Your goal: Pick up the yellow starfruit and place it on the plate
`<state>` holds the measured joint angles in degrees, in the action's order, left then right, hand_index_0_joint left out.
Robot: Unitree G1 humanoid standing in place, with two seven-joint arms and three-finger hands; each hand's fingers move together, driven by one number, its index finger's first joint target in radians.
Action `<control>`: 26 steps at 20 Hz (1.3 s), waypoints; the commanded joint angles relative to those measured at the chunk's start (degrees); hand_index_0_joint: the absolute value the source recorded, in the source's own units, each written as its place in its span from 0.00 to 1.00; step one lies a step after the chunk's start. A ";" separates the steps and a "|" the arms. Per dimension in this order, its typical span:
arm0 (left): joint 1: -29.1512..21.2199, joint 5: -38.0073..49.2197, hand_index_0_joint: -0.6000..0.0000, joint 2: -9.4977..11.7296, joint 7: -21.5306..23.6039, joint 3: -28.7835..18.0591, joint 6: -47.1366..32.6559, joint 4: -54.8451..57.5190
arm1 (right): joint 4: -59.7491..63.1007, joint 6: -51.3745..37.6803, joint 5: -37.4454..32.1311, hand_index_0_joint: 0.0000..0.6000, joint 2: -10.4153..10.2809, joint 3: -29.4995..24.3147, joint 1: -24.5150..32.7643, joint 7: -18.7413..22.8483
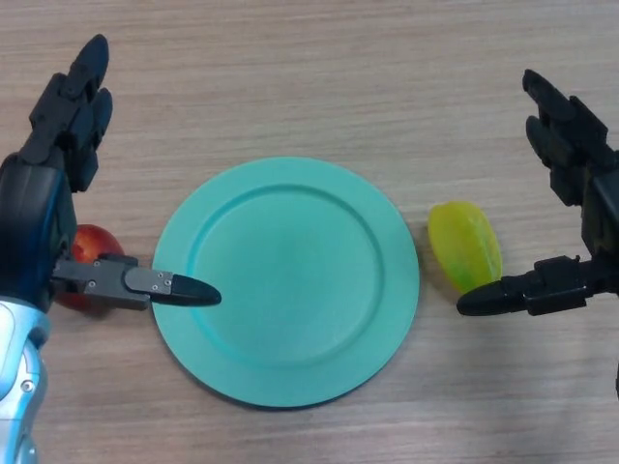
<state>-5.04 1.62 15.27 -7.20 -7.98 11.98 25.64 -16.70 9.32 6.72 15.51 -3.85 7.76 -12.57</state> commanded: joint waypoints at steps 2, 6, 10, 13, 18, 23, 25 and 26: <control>-0.55 -0.26 1.00 1.82 1.99 -2.79 -10.66 2.16 | 4.71 -11.64 3.02 0.00 2.27 -1.91 3.95 3.03; 0.48 1.11 1.00 0.83 0.78 -1.37 -7.95 3.46 | 15.71 -19.20 5.24 0.00 2.32 -0.61 7.04 4.24; 1.24 1.67 1.00 0.56 -1.00 -0.40 -4.24 5.07 | 25.18 -24.26 7.88 0.00 2.11 0.79 10.09 6.14; 1.86 1.09 1.00 0.36 -2.01 -0.11 -3.63 6.18 | 33.63 -29.40 9.70 0.00 2.09 1.40 13.42 7.91; 2.63 0.61 1.00 0.07 -2.18 -0.28 -4.76 6.24 | 43.13 -33.64 11.49 0.00 1.84 2.14 16.82 10.30; 2.87 1.06 1.00 0.33 -2.29 -1.60 -4.74 6.53 | 50.47 -38.01 16.19 0.92 2.14 3.16 19.28 15.08; 3.03 1.31 1.00 0.55 -2.31 -2.30 -4.69 6.71 | 53.96 -39.45 25.96 1.00 3.75 4.14 20.91 20.34; 3.07 1.51 1.00 0.56 -2.33 -2.48 -4.55 6.73 | 53.58 -38.38 26.09 1.00 3.52 3.54 20.96 20.45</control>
<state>-0.66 1.68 14.21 -9.13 -6.78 14.32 28.27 39.42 -24.69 34.76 16.97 2.26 25.53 4.78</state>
